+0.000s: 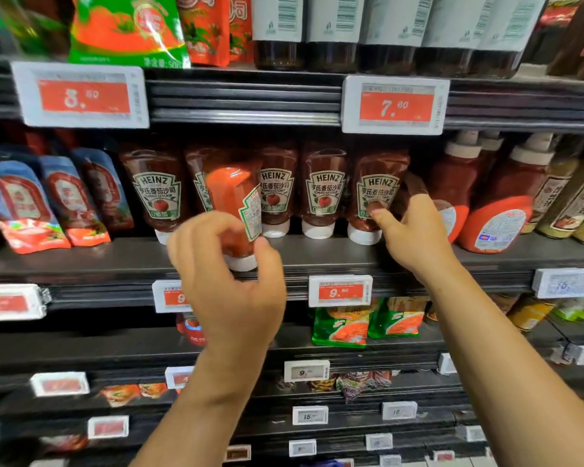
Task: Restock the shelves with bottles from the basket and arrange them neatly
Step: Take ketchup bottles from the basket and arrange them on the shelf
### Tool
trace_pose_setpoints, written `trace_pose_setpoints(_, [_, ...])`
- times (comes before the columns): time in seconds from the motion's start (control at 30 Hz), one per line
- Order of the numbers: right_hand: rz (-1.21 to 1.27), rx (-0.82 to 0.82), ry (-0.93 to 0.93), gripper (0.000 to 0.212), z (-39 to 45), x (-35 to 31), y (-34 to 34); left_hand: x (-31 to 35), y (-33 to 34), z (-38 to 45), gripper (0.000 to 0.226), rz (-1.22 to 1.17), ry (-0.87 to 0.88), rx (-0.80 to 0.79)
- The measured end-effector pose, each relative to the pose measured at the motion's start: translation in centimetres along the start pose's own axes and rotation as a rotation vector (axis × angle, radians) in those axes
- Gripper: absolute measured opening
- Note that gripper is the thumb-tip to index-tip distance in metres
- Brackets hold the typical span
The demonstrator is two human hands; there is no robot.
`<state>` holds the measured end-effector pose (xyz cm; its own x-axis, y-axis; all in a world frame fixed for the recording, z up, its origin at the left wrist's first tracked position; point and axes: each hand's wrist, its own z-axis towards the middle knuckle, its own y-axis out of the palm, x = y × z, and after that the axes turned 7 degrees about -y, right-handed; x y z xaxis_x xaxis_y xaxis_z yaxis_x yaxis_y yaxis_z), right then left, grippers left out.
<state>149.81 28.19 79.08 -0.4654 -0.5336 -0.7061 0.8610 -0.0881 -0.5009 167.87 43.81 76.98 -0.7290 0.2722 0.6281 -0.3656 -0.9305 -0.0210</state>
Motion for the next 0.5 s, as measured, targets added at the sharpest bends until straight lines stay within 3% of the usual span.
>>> trace_pose_setpoints(0.13, [-0.028,-0.027,0.037,0.054,0.1,-0.4,-0.2,-1.7,-0.7,1.1,0.054,0.015,-0.271,-0.068])
trace_pose_setpoints(0.27, [-0.207,0.102,0.008,0.057,-2.2,-1.3,-1.2,-3.5,-0.7,2.3,0.077,0.051,-0.413,-0.296])
trace_pose_setpoints(0.33, [-0.167,0.148,-0.095,0.045,-3.5,-3.1,-0.5,-3.8,-0.6,2.6,0.073,0.044,-0.444,-0.381])
trace_pose_setpoints(0.4, [-0.029,0.069,-0.173,0.037,-4.3,-5.6,1.4,-4.1,-0.6,2.7,0.057,0.093,-0.431,-0.421])
trace_pose_setpoints(0.5, [0.122,-0.114,-0.164,0.048,-5.2,-9.2,5.3,-4.6,-0.9,3.0,0.047,0.136,-0.417,-0.471])
